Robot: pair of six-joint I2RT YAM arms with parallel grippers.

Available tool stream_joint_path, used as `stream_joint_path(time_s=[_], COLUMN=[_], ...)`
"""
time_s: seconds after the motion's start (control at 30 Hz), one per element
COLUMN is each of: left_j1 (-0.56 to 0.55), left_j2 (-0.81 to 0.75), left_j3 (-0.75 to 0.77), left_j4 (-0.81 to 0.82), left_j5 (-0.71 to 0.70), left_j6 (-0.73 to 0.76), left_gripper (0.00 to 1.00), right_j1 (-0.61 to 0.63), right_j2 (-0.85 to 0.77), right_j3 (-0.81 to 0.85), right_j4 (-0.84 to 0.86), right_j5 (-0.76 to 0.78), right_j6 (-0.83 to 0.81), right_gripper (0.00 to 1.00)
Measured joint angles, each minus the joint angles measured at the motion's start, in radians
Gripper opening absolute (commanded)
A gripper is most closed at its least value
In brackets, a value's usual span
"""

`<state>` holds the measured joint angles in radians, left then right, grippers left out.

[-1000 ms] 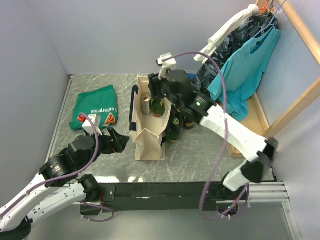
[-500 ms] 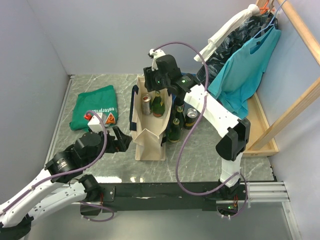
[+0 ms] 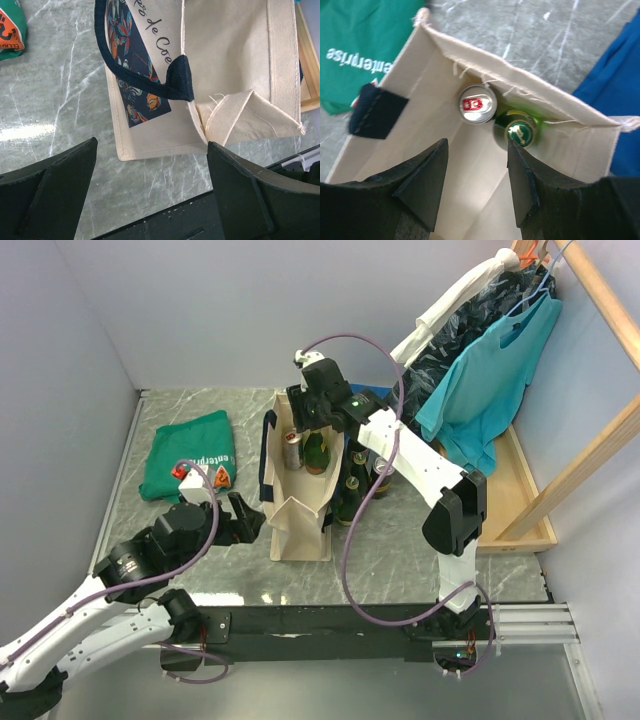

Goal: Take the beverage out of the canvas bag
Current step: Take out the drink from the canvas bag.

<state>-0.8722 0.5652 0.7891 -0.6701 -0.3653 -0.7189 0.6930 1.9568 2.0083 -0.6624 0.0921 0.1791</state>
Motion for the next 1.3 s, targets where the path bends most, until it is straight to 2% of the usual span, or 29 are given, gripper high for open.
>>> stream_joint_path(time_s=[0.33, 1.3], left_j1=[0.0, 0.0], left_j2=[0.013, 0.012], left_j3=[0.0, 0.0], left_j4=[0.0, 0.0], left_j5=[0.0, 0.0], left_j6=[0.0, 0.0], left_gripper=[0.96, 0.96], right_j1=[0.0, -0.001], right_j2=[0.011, 0.056], right_j3=[-0.038, -0.083], right_j4=[0.037, 0.086], right_j5=[0.098, 0.233], right_j6=[0.025, 0.121], right_gripper=[0.6, 0.62])
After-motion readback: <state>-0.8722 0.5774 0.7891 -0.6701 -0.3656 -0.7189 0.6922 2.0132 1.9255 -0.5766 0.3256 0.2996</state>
